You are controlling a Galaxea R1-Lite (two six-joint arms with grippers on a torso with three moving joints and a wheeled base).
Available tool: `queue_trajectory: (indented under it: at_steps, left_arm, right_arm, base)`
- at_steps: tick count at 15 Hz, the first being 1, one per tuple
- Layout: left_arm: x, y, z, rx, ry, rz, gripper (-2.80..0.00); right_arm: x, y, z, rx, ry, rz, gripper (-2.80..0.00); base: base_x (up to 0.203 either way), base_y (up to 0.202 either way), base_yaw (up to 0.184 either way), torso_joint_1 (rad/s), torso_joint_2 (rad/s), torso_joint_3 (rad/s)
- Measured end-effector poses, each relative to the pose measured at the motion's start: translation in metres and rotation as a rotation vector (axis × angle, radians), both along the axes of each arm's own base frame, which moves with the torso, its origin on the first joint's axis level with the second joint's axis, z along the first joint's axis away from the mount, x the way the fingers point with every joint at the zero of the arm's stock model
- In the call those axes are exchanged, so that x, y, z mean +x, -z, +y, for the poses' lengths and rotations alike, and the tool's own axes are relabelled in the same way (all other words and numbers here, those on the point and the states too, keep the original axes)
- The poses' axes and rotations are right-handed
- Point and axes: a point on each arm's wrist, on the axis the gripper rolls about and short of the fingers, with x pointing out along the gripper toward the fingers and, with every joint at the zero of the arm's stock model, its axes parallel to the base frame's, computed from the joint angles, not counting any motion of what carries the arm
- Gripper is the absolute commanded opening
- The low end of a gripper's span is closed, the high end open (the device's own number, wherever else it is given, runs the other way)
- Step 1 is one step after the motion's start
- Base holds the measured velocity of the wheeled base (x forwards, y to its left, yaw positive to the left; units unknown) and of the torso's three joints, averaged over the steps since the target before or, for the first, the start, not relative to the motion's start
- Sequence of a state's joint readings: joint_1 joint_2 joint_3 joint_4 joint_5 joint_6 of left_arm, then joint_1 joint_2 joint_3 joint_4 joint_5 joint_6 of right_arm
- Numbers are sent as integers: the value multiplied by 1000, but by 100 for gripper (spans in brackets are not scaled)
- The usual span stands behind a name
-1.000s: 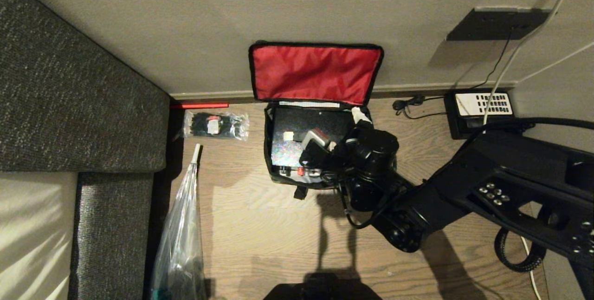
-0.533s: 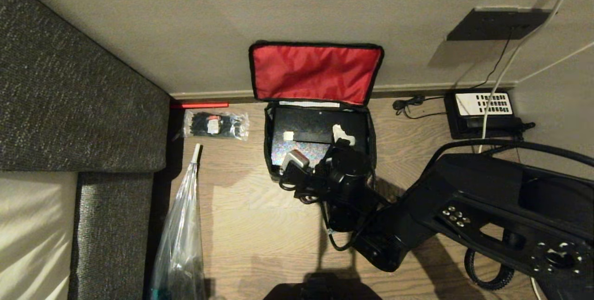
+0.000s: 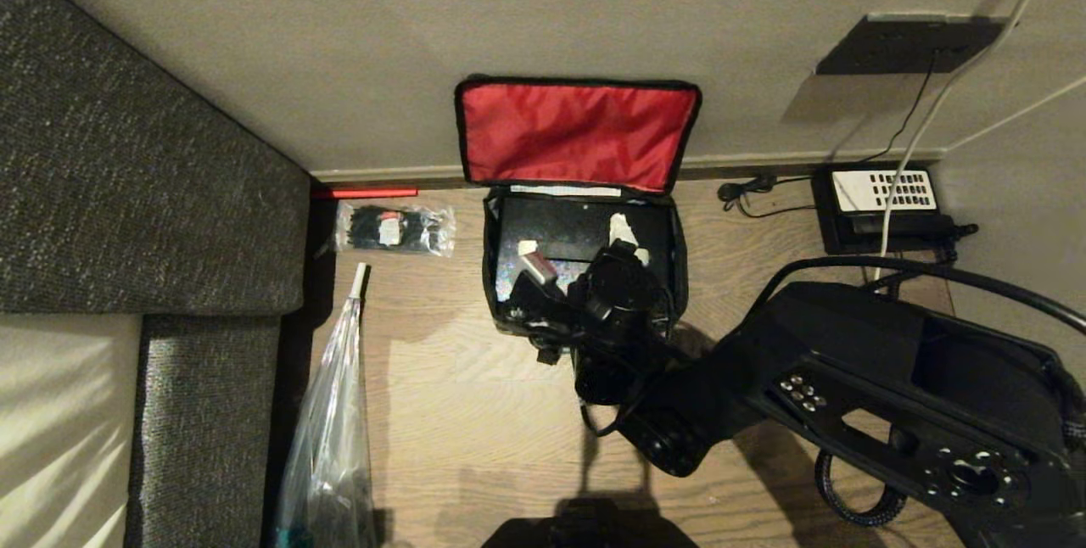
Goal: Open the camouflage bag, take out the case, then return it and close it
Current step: Grip the handle
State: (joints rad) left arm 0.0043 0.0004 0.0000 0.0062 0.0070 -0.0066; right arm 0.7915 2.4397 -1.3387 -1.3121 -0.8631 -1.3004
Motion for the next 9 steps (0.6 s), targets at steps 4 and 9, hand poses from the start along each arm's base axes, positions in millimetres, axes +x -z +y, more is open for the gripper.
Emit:
queue_trajectory:
  at_steps: [4, 9]
  left_arm:
    - [0, 0, 0, 0, 0, 0, -280]
    - [0, 0, 0, 1, 2, 0, -280]
  right_arm:
    - [11, 5, -1, -63, 61, -54, 0]
    - [32, 23, -6, -107, 112, -72, 0]
  base:
    - [0, 0, 0, 0, 0, 0]
    - [0, 0, 0, 0, 0, 0]
